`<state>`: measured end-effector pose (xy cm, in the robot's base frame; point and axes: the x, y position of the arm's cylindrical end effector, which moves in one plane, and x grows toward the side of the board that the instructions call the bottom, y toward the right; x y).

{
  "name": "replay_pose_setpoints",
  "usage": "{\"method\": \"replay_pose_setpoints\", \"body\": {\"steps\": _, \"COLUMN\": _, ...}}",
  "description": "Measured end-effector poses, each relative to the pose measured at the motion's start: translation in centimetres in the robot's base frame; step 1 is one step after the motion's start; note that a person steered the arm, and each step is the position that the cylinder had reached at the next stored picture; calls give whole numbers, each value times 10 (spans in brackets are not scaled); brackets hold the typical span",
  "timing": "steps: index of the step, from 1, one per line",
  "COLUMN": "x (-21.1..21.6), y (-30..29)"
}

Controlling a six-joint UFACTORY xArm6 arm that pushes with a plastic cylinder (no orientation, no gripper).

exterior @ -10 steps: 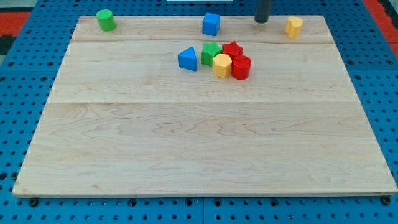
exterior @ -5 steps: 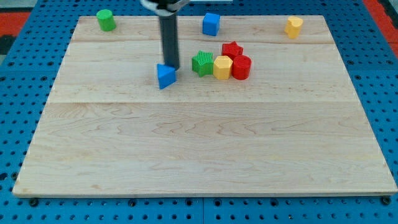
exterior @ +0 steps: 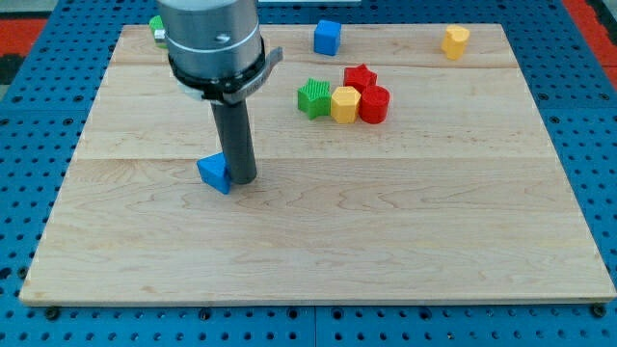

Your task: Push the blue triangle below the green circle

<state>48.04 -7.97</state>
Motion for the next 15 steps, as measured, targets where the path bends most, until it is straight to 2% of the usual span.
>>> {"method": "replay_pose_setpoints", "body": {"steps": 1, "x": 14, "y": -19}}
{"method": "replay_pose_setpoints", "body": {"steps": 2, "x": 6, "y": -56}}
{"method": "replay_pose_setpoints", "body": {"steps": 3, "x": -24, "y": -64}}
{"method": "replay_pose_setpoints", "body": {"steps": 5, "x": -53, "y": -69}}
{"method": "replay_pose_setpoints", "body": {"steps": 6, "x": -69, "y": -90}}
{"method": "replay_pose_setpoints", "body": {"steps": 14, "x": -134, "y": -97}}
{"method": "replay_pose_setpoints", "body": {"steps": 15, "x": -121, "y": -96}}
